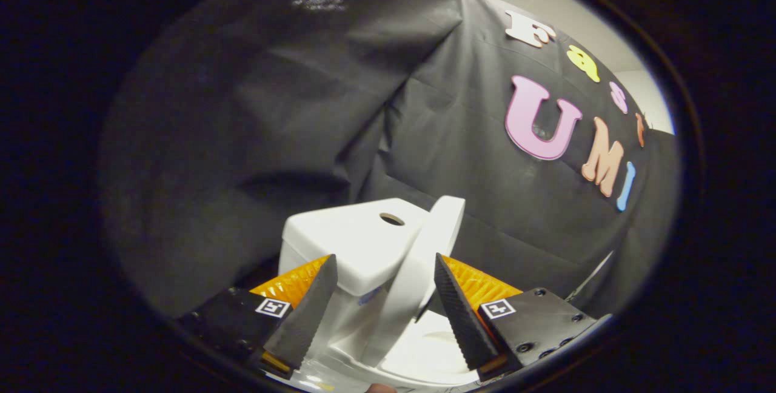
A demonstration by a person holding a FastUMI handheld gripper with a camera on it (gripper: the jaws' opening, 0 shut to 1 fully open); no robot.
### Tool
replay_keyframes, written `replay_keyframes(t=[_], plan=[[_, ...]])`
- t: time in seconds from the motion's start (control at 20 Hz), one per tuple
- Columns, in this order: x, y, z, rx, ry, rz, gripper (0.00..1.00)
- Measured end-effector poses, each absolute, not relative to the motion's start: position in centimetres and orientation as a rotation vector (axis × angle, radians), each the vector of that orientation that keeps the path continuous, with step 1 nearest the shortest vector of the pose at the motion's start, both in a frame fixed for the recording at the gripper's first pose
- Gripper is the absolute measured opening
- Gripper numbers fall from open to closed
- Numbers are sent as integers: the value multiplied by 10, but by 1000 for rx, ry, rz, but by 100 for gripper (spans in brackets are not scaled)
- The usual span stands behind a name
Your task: Open the toilet lid.
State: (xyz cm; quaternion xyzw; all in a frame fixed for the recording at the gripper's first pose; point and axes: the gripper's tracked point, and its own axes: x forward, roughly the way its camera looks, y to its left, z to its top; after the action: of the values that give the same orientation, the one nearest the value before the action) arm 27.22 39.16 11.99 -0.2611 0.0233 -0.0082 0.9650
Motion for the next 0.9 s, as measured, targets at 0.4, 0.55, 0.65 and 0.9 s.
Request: replay_keyframes(t=[0.4, 0.55, 0.65, 0.9], plan=[[240, 378, 133, -396, 40, 36, 98], [230, 364, 142, -350, 28, 51, 98], [224, 349, 145, -320, 23, 50, 98], [213, 310, 150, -280, 15, 45, 98]])
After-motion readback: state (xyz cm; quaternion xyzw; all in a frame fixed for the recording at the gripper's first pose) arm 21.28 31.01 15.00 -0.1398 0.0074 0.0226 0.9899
